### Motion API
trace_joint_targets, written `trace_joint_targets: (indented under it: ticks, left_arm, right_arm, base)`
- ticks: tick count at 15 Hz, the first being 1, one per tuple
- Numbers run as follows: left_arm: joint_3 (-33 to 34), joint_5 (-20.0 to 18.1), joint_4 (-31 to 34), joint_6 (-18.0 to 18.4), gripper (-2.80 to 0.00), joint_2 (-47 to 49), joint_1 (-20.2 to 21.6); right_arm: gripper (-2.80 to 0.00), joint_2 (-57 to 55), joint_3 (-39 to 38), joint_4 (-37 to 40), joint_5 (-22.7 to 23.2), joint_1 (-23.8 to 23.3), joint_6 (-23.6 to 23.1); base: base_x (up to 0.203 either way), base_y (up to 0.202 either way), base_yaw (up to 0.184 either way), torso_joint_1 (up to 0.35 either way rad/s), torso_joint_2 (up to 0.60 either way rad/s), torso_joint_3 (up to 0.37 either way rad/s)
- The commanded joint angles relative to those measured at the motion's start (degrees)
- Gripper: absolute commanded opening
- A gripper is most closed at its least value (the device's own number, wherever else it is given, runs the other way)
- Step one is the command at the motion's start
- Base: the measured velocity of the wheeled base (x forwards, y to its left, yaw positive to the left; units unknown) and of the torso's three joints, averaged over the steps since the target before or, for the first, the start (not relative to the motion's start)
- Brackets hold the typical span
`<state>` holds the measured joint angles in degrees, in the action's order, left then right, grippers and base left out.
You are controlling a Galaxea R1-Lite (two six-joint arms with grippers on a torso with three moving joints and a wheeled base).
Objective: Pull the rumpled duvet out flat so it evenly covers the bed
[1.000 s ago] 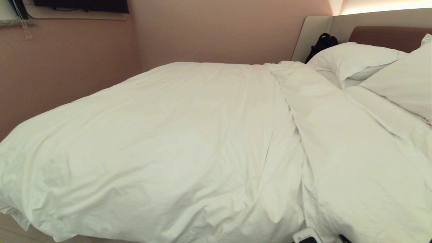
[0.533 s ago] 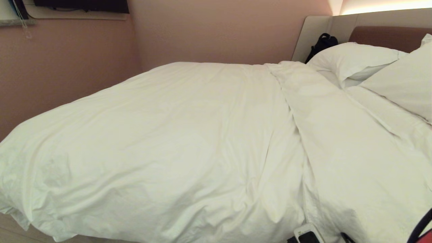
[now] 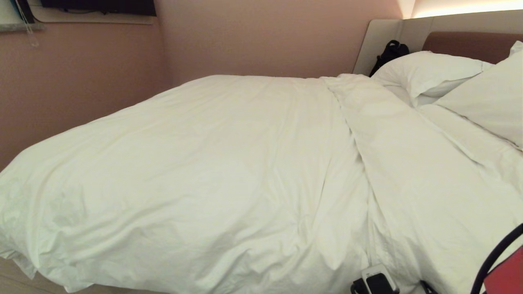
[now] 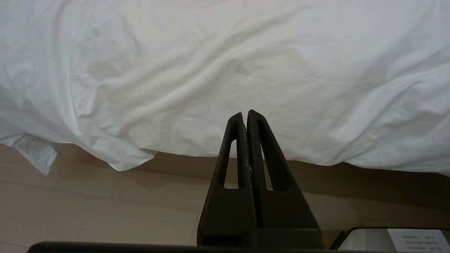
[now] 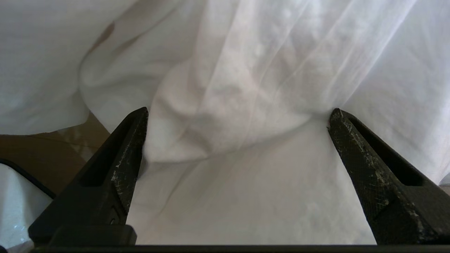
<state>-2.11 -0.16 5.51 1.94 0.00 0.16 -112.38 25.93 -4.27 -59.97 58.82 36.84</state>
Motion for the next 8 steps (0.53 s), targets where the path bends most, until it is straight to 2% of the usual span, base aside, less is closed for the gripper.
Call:
trace_joint_targets:
  ticks: [1, 5, 6, 8]
  left_arm:
    - [0.0, 0.0, 0.0, 0.0, -2.80, 0.0, 0.0]
    - [0.0, 0.0, 0.0, 0.0, -2.80, 0.0, 0.0]
    - [0.0, 0.0, 0.0, 0.0, -2.80, 0.0, 0.0]
    - [0.0, 0.0, 0.0, 0.0, -2.80, 0.0, 0.0]
  right_arm:
    - [0.00, -1.3, 0.1, -0.1, -0.3, 0.0, 1.0]
    - [0.00, -2.6, 0.3, -0.4, 0.1, 0.0, 1.8]
    - [-2.80, -2.5, 0.3, -0.4, 0.0, 0.0, 1.8]
    - [-2.80, -2.3, 0.3, -0.4, 0.0, 0.0, 1.8]
  base:
    - [0.000, 0.000, 0.000, 0.000, 0.00, 0.000]
    - [0.000, 0.000, 0.000, 0.000, 0.00, 0.000]
    - [0.000, 0.000, 0.000, 0.000, 0.00, 0.000]
    - [0.000, 0.000, 0.000, 0.000, 0.00, 0.000]
